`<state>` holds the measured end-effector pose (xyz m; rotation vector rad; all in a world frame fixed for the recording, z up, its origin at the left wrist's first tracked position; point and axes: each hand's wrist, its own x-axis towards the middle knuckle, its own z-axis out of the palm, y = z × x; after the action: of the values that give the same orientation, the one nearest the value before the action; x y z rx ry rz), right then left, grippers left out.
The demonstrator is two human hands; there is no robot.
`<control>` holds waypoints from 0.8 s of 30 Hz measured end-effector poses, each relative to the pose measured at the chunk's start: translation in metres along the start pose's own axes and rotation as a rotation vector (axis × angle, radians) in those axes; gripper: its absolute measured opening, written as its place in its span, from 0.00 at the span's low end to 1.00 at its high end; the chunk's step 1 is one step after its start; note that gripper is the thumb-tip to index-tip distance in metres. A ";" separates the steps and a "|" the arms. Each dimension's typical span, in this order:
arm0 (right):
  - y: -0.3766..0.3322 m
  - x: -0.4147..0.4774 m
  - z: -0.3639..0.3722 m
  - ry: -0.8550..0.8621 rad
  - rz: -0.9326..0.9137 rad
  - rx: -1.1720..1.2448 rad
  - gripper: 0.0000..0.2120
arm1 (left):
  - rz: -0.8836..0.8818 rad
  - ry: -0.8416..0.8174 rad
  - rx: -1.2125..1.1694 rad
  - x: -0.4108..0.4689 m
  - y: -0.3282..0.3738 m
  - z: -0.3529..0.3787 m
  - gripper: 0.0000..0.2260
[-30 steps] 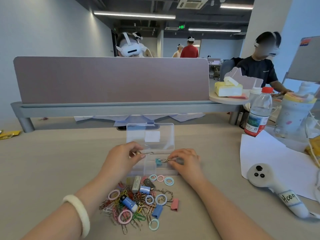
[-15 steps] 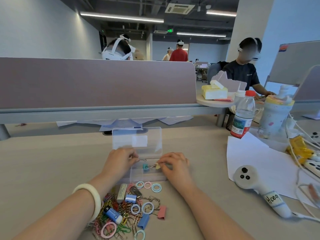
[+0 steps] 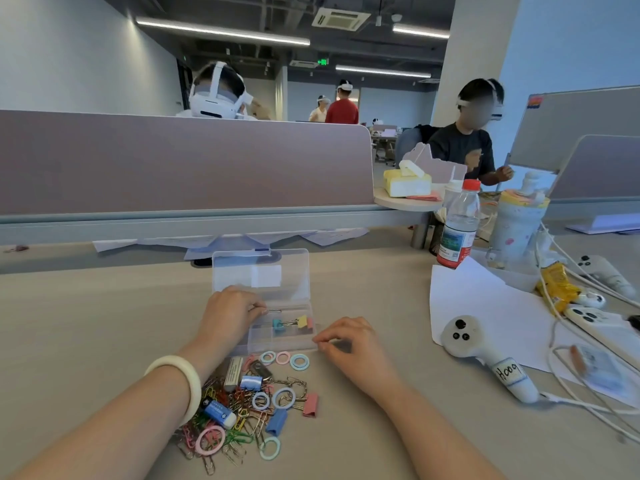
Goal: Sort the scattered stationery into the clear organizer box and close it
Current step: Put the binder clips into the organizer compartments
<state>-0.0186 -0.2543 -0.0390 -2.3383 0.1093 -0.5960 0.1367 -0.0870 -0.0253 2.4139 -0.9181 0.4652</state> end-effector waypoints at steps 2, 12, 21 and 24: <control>-0.004 -0.009 -0.007 -0.065 0.038 0.018 0.05 | 0.004 -0.001 0.008 -0.001 0.000 0.000 0.06; -0.019 -0.025 -0.020 -0.406 0.045 -0.050 0.14 | 0.099 -0.137 0.275 -0.004 -0.008 -0.002 0.12; -0.023 -0.026 -0.015 -0.398 -0.006 -0.079 0.09 | 0.006 -0.100 0.057 -0.015 -0.001 -0.017 0.12; -0.024 -0.026 -0.018 -0.307 0.049 0.106 0.06 | 0.051 -0.077 -0.107 -0.041 0.018 -0.040 0.06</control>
<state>-0.0513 -0.2416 -0.0219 -2.2872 -0.0062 -0.2082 0.0901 -0.0547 -0.0068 2.3299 -1.0141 0.3349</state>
